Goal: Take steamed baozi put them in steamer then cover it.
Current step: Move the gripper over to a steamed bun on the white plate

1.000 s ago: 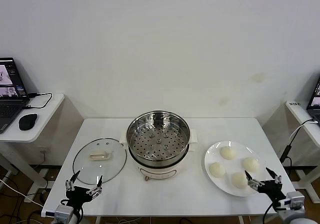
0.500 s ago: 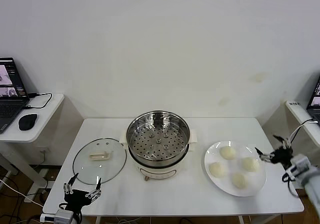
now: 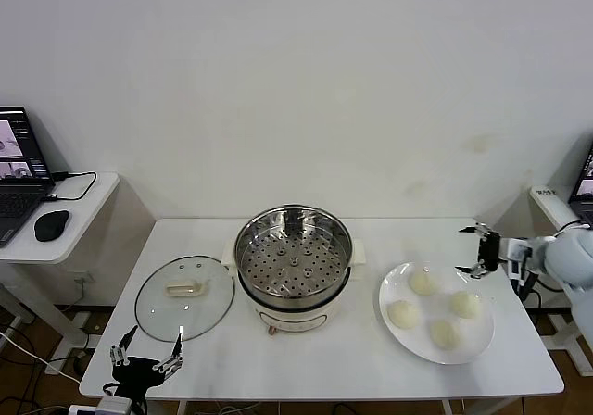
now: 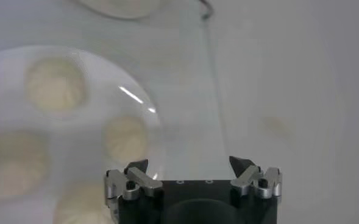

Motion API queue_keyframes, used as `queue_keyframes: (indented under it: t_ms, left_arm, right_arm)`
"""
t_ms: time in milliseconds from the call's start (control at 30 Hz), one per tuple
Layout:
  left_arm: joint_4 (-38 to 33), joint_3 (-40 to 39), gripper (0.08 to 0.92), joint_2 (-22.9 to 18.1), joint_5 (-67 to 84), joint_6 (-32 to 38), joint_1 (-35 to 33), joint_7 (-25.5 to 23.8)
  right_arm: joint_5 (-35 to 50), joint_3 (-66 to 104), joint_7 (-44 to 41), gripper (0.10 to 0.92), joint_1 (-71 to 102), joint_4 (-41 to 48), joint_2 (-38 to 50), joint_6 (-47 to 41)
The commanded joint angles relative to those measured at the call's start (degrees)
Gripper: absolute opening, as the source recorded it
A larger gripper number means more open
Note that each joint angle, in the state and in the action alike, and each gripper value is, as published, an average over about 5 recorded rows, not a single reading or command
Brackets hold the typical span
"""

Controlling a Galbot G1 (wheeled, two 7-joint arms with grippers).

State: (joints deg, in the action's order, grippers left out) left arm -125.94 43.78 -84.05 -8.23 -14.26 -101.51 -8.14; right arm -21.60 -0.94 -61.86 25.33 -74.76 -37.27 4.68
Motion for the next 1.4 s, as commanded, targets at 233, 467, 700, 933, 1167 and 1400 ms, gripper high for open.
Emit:
queue_keyframes:
  t_ms: [233,467,700,933,1167,1400]
  left_arm:
    - [-0.1,0.9,0.823,-0.6,-0.8,0.0,-0.9,-0.3]
    - [0.5,0.6,0.823,-0.6,-1.3,0.0,-0.9,-0.4]
    - [0.9,0.3,0.823,-0.7,-1.6,0.0,-1.2,-0.2]
    - [1.3,0.2,0.823,-1.0,-1.8,0.1,-1.6,-0.1]
    - [1.6,-0.2,0.823,-1.1,-2.0,0.2,-1.7,0.0]
    - [1.8,-0.2,0.823,-1.2,-2.0,0.2,-1.5,0.0]
  right_arm:
    - [-2.7,-21.8,-9.1,0.822,-15.1,13.3,-4.7,5.6]
    - [-1.6,-20.9,-8.3,0.823,-13.4,15.7,-6.7,4.8]
    - [-2.1,-19.7,-5.9,0.823,-12.8,18.7,-9.1,4.0]
    - [-2.9,-19.5,-4.6,0.822,-12.3,19.6,-10.4,3.7]
    - [-3.3,-19.1,-3.7,0.823,-12.5,20.8,-11.1,3.4]
    - [-2.9,-19.1,-2.8,0.823,-12.8,22.3,-12.3,2.6]
